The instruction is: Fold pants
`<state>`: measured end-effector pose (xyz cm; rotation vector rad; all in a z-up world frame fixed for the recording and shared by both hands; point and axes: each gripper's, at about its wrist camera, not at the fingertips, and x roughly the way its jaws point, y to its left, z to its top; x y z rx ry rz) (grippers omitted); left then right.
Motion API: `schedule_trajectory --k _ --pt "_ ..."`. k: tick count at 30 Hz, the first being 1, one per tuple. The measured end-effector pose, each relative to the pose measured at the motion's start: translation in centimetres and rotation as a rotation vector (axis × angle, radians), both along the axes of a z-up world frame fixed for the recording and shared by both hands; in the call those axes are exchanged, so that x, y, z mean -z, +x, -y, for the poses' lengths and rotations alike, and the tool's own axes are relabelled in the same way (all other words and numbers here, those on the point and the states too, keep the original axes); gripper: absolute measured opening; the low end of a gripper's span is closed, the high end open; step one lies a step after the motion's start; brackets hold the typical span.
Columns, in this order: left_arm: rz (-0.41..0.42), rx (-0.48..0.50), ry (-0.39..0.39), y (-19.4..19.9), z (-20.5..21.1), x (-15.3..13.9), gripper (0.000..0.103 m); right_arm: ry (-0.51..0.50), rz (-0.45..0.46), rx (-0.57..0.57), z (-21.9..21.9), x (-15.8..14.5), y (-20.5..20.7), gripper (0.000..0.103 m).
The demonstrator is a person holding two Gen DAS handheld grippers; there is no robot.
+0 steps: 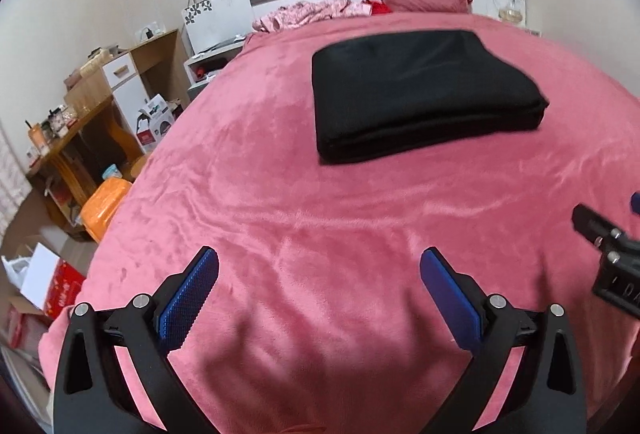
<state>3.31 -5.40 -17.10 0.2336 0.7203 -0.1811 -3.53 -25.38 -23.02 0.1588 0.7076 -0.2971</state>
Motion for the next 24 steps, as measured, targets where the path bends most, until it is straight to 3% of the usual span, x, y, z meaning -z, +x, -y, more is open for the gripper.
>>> schedule_trajectory --k 6,18,24 --pt "0.062 -0.039 -0.108 -0.8 -1.3 -1.5 0.1 -0.02 -0.003 -0.046 -0.9 0.0 0.3 0.101" --pt "0.023 -0.064 -0.112 -0.4 -2.1 -1.0 0.1 -0.011 0.0 -0.084 -2.2 0.5 0.9 0.101" --pt "0.047 -0.043 -0.101 -0.8 -1.8 -1.0 0.1 -0.034 0.035 -0.087 -2.5 -0.3 0.5 0.101"
